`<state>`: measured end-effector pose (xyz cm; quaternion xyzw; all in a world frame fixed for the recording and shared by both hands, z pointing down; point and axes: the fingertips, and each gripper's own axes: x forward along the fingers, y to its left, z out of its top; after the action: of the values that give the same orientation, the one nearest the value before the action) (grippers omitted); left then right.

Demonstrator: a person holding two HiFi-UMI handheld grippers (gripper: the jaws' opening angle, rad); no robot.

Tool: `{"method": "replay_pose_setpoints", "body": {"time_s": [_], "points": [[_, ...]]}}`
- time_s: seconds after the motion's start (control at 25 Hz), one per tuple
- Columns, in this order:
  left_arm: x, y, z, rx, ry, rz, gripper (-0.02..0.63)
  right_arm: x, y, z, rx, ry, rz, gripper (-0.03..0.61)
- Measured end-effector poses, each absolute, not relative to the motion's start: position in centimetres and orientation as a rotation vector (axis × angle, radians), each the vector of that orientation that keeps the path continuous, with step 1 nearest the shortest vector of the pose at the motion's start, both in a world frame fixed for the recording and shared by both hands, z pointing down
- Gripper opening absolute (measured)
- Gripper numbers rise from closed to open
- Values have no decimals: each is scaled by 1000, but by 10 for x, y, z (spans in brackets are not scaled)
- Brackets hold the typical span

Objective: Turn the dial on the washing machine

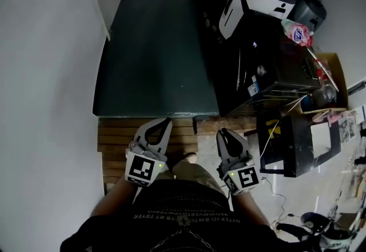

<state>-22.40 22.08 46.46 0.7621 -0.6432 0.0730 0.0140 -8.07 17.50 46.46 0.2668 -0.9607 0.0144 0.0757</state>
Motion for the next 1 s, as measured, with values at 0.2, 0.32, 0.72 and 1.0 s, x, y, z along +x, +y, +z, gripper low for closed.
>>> {"method": "replay_pose_setpoints", "body": {"time_s": [0.2, 0.32, 0.72, 1.0], "points": [[-205, 183, 462, 2434, -1935, 249, 5, -58, 153, 462, 909, -2879, 53, 40], [-187, 157, 457, 2478, -1885, 230, 5, -40, 134, 462, 974, -2863, 61, 43], [-136, 80, 446, 2589, -1775, 277, 5, 13, 71, 466, 1136, -2833, 114, 44], [-110, 38, 442, 2613, -1751, 328, 5, 39, 23, 464, 1173, -2831, 106, 51]]}}
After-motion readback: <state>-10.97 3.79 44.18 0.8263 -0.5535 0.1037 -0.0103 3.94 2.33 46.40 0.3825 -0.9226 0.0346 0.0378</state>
